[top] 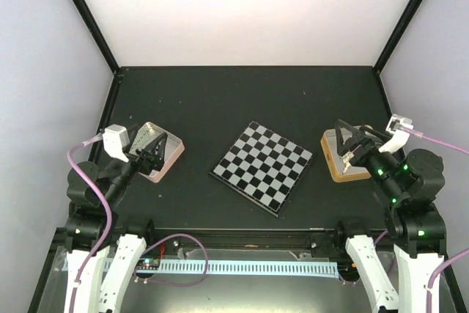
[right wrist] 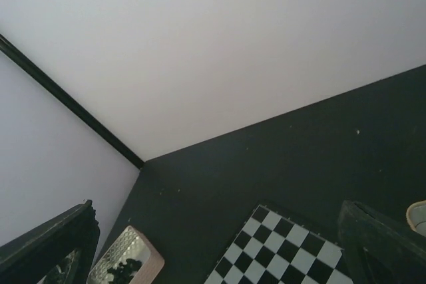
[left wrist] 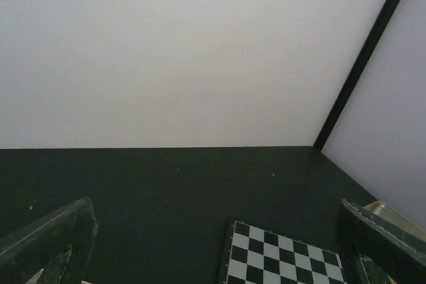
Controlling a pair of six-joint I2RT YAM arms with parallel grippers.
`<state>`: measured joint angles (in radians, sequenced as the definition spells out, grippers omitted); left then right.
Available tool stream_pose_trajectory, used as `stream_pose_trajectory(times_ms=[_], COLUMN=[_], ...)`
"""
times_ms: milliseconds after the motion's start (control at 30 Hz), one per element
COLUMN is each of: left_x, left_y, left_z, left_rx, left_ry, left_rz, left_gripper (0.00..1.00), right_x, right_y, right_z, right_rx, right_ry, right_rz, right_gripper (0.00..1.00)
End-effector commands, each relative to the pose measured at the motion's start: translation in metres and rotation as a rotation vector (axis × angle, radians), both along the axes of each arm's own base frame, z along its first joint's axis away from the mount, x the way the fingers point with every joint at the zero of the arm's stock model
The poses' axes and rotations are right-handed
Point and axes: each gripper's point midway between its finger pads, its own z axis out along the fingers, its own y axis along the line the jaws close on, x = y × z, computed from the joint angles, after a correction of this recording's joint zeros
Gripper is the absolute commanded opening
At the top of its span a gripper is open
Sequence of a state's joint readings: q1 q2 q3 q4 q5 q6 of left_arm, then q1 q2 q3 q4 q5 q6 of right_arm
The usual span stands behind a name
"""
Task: Set up the chess pieces on the board
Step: Pick up the chess piece from the storage box.
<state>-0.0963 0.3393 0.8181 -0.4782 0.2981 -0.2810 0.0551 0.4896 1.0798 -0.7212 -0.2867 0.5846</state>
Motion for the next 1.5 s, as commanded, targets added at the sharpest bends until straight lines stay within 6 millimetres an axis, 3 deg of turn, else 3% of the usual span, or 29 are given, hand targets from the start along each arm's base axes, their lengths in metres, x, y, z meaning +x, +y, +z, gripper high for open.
stream_pose_trajectory(times_ms=[0,233,433,633,733,900,1000,1133,1233,1467], left_x=[-0.005,0.008,0.034,0.072,0.084,0.099,0.106,0.113,0.113,0.123], left_y=[-0.013,-0.021,-0.025,0.007,0.024,0.06,0.073,0.095,0.113,0.116], left_z=[0.002,-0.024,-0.056,-0.114,-0.141,-0.183,-0.201,-0.223,-0.233,-0.269], left_rx=[-0.007,-0.036,-0.097,-0.112,-0.069,0.033,0.056,0.072,0.051,0.029], left_ry=[0.001,0.08,0.194,0.49,0.634,0.827,0.888,0.966,1.057,1.183], left_rz=[-0.089,-0.132,-0.141,0.103,0.219,0.439,0.485,0.553,0.614,0.604], left_gripper=[0.99,0.99,0.99,0.97,0.9,0.66,0.57,0.57,0.5,0.46], right_x=[0.0,0.002,0.019,0.048,0.06,0.073,0.076,0.08,0.083,0.096], right_y=[0.009,0.026,0.039,0.034,0.032,0.032,0.03,0.026,0.025,0.025], right_z=[-0.012,-0.014,-0.045,-0.082,-0.102,-0.128,-0.134,-0.142,-0.148,-0.17], right_rx=[0.071,0.13,0.113,0.062,0.045,0.035,0.03,0.016,0.002,-0.043], right_ry=[0.057,0.021,0.095,0.201,0.266,0.372,0.389,0.397,0.404,0.47], right_rz=[0.049,0.15,0.229,0.198,0.182,0.179,0.167,0.141,0.142,0.153], right_gripper=[0.99,1.0,1.0,0.96,0.89,0.7,0.62,0.55,0.5,0.46])
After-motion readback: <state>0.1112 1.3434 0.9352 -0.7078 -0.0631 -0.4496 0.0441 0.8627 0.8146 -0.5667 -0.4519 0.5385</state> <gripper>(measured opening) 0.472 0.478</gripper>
